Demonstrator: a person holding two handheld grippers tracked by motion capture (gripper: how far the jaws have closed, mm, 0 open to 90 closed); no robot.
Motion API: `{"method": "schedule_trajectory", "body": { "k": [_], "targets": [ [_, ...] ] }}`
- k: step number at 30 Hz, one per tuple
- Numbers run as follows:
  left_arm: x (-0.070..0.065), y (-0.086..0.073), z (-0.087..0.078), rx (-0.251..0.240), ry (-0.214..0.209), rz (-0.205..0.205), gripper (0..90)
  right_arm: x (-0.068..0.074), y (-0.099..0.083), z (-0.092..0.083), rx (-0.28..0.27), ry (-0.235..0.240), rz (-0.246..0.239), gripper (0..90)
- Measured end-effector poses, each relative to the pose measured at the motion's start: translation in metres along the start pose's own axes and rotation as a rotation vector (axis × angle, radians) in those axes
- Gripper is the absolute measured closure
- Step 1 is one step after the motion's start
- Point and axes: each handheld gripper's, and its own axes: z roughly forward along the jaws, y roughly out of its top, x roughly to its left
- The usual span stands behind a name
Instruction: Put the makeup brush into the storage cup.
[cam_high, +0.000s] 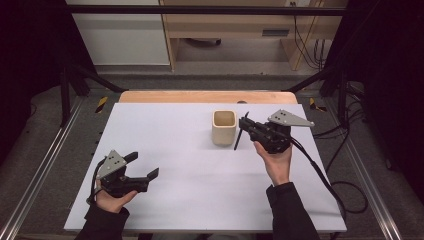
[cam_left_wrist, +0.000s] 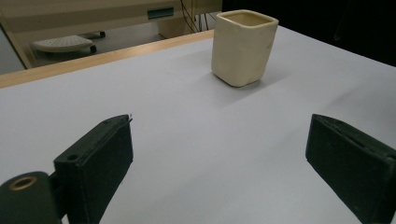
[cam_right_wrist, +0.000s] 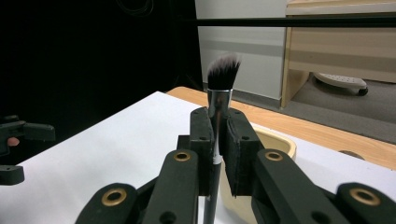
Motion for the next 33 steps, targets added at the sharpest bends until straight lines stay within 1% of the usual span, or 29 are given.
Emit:
{"method": "schedule_trajectory", "body": {
  "k": [4,5,6,11,14,17,20,24,29,33],
  "targets": [
    [0.005,-0.006,-0.001,0.012,0.018,0.000,7.2,0.000,0.004,0.002,-0.007,-0.006,-0.001,82.9],
    [0.006,-0.007,-0.001,0.013,0.023,-0.003,7.1,-0.001,0.005,0.003,-0.012,-0.008,-0.009,82.8],
    [0.007,-0.008,-0.001,0.011,0.022,-0.008,7.1,-0.001,0.006,0.003,-0.014,-0.010,-0.008,82.9],
    [0.009,-0.013,-0.001,0.022,0.024,-0.004,7.1,-0.003,0.011,0.006,-0.020,-0.028,-0.013,82.8],
    [0.010,-0.015,-0.001,0.026,0.024,0.000,7.0,-0.004,0.016,0.010,-0.029,-0.031,-0.014,82.8],
    [0.011,-0.017,0.000,0.030,0.024,-0.001,6.8,-0.004,0.020,0.016,-0.030,-0.034,-0.017,82.8],
    [0.012,-0.018,0.001,0.034,0.025,-0.006,6.7,-0.004,0.024,0.022,-0.026,-0.046,-0.028,82.8],
    [0.013,-0.019,0.002,0.041,0.028,-0.008,6.7,-0.006,0.026,0.031,-0.028,-0.056,-0.024,82.8],
    [0.013,-0.019,0.003,0.046,0.030,0.002,6.7,-0.007,0.029,0.035,-0.030,-0.067,-0.021,82.9],
    [0.013,-0.020,0.003,0.050,0.031,-0.001,6.7,-0.009,0.032,0.040,-0.039,-0.082,-0.021,82.8]
  ]
}}
